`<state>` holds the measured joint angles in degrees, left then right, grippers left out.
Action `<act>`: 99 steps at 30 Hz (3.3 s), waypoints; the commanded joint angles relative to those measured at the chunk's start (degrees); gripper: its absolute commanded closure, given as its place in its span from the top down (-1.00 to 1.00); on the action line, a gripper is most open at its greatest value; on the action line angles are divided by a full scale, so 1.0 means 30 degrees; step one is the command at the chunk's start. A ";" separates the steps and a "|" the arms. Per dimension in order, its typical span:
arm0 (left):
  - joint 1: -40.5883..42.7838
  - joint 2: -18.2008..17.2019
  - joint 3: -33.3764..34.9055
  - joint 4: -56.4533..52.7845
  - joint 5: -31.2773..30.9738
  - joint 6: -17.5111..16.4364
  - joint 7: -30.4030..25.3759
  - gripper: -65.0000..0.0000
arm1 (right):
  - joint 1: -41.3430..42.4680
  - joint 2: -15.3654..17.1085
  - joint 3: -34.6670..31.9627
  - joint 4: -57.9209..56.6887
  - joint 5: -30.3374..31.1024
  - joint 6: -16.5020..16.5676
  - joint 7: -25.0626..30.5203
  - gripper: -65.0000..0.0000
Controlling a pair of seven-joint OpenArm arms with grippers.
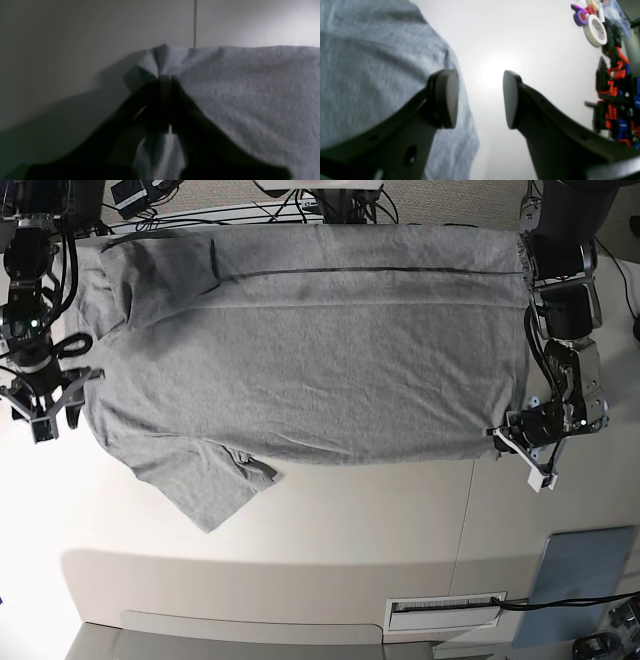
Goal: Fold the T-shirt properly
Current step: 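Move both grippers to the hem corners of the shirt and grasp them, then fold the hem up over the body with both grippers, forming a long strip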
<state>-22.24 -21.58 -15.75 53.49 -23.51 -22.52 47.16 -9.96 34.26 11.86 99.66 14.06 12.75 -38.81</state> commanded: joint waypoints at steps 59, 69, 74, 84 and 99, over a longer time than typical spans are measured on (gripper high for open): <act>0.2871 -0.0743 -0.0058 0.8845 -0.3767 -0.1290 0.2776 -1.00 | 0.9413 0.4962 -1.1788 -0.8087 0.2929 -0.3752 -0.2273 -1.00; 0.7155 -0.0743 -0.1836 1.1978 -0.4969 -0.1064 0.2812 -1.00 | 0.2310 0.5136 -0.6164 -0.2681 0.1282 -0.4903 -0.2929 -1.00; 0.8874 -0.0743 -0.2965 1.2473 -0.6025 -0.2025 0.2863 -1.00 | -0.0539 0.5071 -0.4029 -0.1319 0.1151 -0.4838 -0.2907 -1.00; 1.0542 -0.0736 -0.3009 1.2473 -0.6178 -0.2033 0.2834 -1.00 | -0.2783 0.3519 -0.3665 -0.0787 -0.1158 -0.4903 -0.2229 -1.00; 1.0586 -0.0823 -0.3016 1.3085 -0.6448 -0.2025 0.4102 -1.00 | -0.2769 0.3140 -0.3665 -0.0794 -0.2841 -0.4918 -0.3315 -1.00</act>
<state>10.07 -22.87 -24.23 91.59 -41.89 -28.62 60.14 -18.85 42.22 -0.01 96.64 7.07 -1.26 -48.99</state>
